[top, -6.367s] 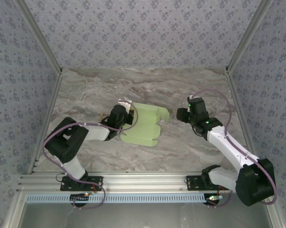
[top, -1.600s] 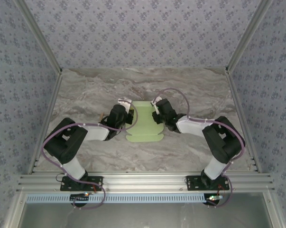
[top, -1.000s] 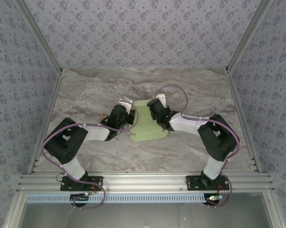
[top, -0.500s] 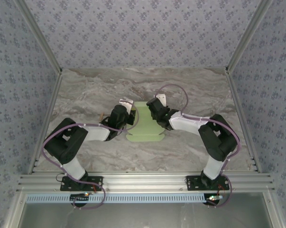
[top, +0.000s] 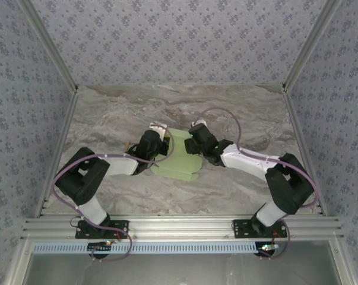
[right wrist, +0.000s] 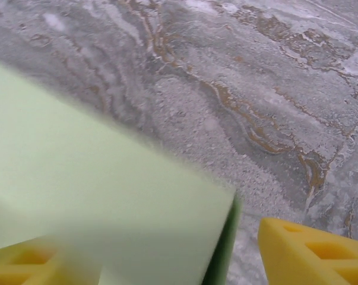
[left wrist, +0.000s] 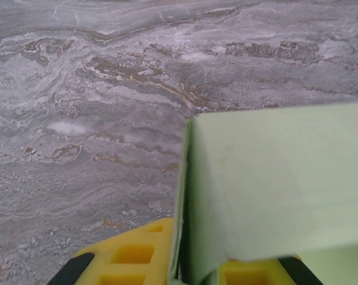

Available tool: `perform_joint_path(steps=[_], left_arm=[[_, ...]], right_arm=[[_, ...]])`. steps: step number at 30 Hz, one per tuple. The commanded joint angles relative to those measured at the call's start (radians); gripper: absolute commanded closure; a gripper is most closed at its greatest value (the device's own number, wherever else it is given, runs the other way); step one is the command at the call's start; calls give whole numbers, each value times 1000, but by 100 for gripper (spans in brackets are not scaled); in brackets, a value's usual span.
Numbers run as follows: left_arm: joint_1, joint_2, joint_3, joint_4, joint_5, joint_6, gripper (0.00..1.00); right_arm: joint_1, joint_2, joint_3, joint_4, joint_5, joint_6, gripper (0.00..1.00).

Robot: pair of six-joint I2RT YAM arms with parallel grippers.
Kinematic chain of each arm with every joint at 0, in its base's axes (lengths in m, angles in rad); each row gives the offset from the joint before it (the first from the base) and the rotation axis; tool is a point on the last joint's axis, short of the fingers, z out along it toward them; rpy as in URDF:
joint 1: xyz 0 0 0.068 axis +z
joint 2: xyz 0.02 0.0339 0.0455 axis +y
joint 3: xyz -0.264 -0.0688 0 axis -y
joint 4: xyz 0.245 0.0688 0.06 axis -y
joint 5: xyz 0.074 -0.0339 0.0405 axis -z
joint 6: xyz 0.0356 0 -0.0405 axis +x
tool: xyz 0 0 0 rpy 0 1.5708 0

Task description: Fold the paper box

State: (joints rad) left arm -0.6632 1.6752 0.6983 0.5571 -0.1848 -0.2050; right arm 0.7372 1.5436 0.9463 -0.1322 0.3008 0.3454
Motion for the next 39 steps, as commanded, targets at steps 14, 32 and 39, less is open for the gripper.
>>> perform_joint_path(steps=[14, 32, 39], left_arm=[[-3, -65, 43, -114, -88, -12, 85], [182, -157, 413, -1099, 367, 76, 85], [198, -79, 510, -1315, 398, 157, 85]], right_arm=[[-57, -224, 46, -191, -152, -141, 27], [-221, -342, 4, -176, -239, -129, 27], [-221, -347, -51, -158, -262, -117, 27]])
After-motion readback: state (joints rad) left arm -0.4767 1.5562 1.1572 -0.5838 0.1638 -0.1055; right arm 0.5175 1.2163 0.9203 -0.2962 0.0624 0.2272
